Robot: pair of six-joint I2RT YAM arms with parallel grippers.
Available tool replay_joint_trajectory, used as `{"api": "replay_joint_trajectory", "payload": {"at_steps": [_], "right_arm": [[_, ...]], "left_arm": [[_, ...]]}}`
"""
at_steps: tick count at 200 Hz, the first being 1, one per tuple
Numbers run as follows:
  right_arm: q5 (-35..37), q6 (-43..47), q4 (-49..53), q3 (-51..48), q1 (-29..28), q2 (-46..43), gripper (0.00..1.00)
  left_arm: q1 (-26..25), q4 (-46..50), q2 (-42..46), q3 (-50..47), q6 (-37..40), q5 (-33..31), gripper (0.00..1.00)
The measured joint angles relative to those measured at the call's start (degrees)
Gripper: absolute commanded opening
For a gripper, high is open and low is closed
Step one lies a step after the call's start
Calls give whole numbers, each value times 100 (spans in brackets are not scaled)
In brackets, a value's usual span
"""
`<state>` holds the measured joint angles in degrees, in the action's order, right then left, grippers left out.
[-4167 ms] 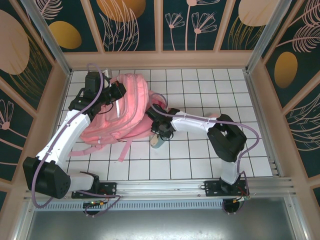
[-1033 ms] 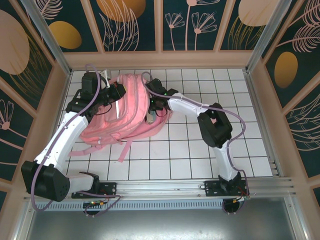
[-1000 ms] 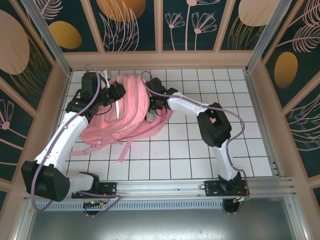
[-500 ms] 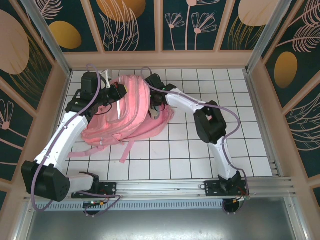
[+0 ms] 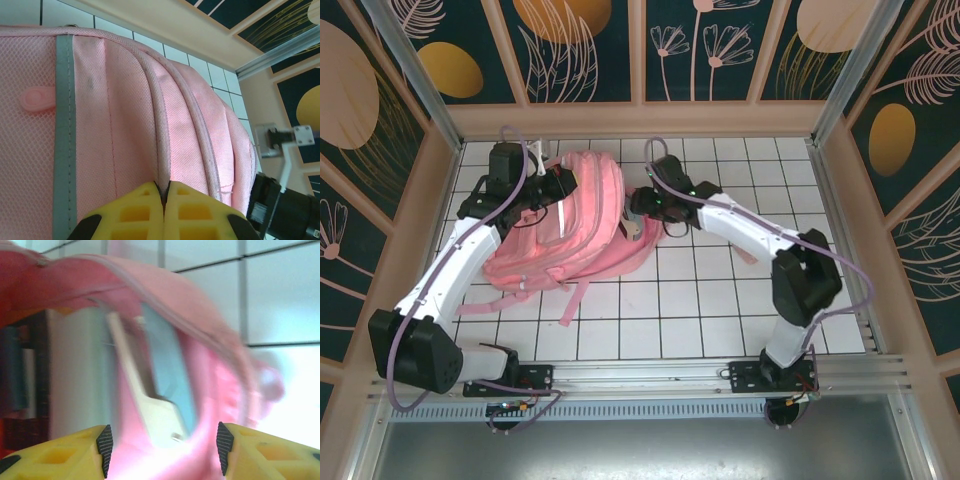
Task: Pack the student bag
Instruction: Place the loose stationery in the student bag, then pick up the loose stationery from the middle-right of the table.
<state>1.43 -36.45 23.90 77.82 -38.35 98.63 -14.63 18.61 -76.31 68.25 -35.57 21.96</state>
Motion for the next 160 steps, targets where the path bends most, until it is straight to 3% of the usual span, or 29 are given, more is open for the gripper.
{"api": "replay_joint_trajectory", "payload": {"at_steps": [21,37,63,88,108,136,160], "right_arm": [[306,-162,101,-758,354,-586,62],[570,-304,267,-1220,732,-1025,71],[977,-492,560,-1738,1335,-1700,76],[1259,-595,750,-2153,1873,-2293,90],[1263,-492,763,-2472,2282,-2616,99],[914,-138,684,-2782,2848,-2612,99],[660,203,527,-2815,2968,-2356,99]], "left_arm": [[0,2,-50,37,63,13,0],[0,2,-109,98,94,11,0],[0,7,-214,186,120,13,0],[0,4,-310,243,131,20,0],[0,4,-350,260,131,37,0],[0,2,-369,260,129,70,0],[0,2,-396,260,129,101,0]]}}
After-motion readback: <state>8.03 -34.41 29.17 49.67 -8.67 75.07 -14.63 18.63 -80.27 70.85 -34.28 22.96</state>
